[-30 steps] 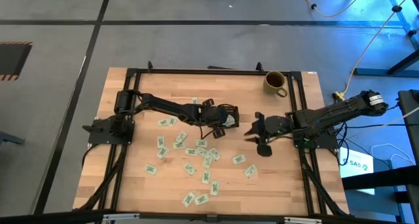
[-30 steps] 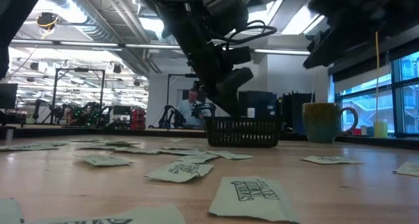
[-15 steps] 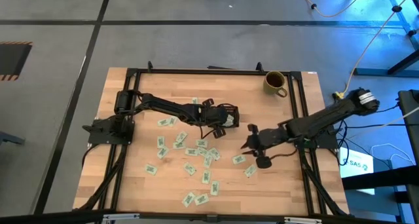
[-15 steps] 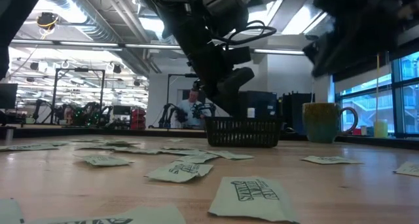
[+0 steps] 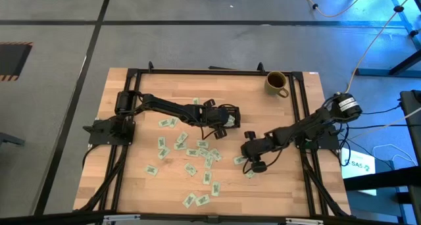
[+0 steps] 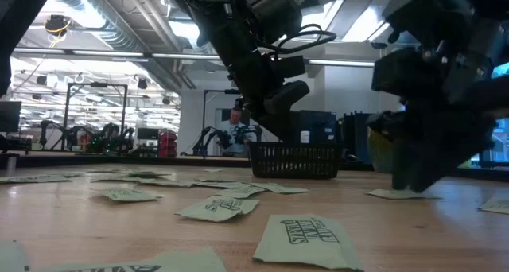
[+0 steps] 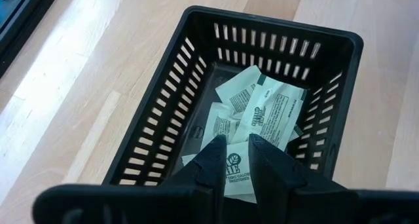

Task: Pick and place Stevia / Truvia into bins
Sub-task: Put the stevia packet into the black basket

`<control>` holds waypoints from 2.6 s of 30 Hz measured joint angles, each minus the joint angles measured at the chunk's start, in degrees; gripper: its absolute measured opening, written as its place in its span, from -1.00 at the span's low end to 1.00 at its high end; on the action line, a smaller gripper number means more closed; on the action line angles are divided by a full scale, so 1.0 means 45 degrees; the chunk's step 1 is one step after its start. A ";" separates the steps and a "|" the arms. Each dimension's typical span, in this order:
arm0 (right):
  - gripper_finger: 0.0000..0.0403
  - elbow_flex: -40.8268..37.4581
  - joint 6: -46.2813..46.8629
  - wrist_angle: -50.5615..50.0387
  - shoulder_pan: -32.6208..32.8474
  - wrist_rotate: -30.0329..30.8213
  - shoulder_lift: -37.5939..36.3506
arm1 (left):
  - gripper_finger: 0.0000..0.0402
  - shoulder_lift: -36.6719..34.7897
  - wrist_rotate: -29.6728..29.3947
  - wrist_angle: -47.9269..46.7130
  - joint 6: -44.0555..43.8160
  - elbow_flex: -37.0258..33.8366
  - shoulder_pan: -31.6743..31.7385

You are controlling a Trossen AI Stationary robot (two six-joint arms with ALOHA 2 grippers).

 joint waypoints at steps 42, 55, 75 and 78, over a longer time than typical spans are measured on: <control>-1.00 -0.0029 0.0709 -0.1143 0.0009 0.1166 -0.2836 | -0.70 -0.0026 -0.0094 -0.0175 0.0394 0.0071 -0.0094; -1.00 0.0522 0.0516 -0.1636 -0.2128 0.2919 -0.4880 | -0.66 -0.0961 -0.1023 -0.1596 0.0630 0.0077 -0.1860; -1.00 0.1520 -0.0734 -0.0387 -0.5091 0.2103 -0.0877 | -0.68 -0.0932 -0.0432 -0.1865 0.0552 0.0024 -0.3614; -1.00 0.1520 -0.0736 -0.0191 -0.5229 0.2107 -0.0680 | -0.68 -0.0868 -0.0407 -0.1884 0.0468 0.0019 -0.3696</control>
